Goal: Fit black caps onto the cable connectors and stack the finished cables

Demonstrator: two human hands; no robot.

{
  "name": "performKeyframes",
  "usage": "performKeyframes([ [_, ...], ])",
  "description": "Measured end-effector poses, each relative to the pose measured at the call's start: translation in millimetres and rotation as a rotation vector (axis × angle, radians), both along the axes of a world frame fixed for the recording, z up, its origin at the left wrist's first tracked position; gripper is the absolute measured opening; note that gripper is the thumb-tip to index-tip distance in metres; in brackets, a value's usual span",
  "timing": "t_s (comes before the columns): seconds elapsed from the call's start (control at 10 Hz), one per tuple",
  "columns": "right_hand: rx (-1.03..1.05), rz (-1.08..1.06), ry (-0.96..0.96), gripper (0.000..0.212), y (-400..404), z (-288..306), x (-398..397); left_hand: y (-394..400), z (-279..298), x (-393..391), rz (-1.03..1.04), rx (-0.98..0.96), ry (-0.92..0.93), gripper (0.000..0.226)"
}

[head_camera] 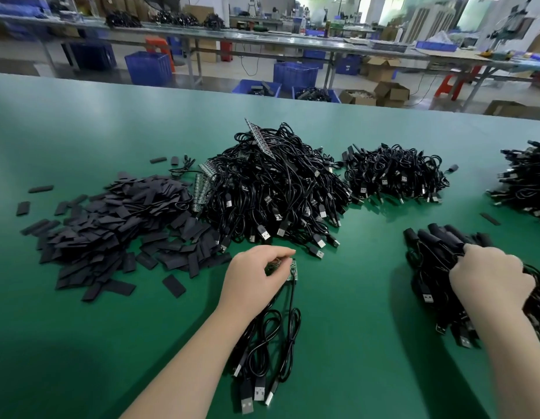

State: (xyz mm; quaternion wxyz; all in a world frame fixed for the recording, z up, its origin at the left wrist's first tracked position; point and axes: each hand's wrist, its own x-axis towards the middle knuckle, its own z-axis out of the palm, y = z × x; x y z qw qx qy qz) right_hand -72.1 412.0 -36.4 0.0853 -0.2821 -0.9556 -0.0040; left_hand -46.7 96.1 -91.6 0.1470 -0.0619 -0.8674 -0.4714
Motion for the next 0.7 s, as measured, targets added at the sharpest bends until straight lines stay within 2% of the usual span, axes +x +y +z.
performKeyframes([
  [0.1, -0.003, -0.021, -0.029, 0.016, -3, -2, -2, -1, 0, 0, -0.026, -0.019, -0.027, 0.02],
  [0.3, 0.043, 0.053, -0.068, 0.053, 1, -2, -1, -1, -2, -3, -0.05, -0.068, -0.038, 0.019],
  [0.4, 0.009, 0.025, -0.081, 0.052, 2, -5, -4, 0, -3, -3, -0.061, -0.083, -0.029, 0.02],
  [0.6, -0.054, -0.01, -0.145, 0.028, 9, -7, -18, 0, -3, -3, -0.066, -0.105, -0.022, 0.021],
  [0.7, 0.063, -0.003, -0.221, 0.029, 12, -10, -21, 0, -2, -4, -0.049, -0.082, -0.022, 0.021],
])
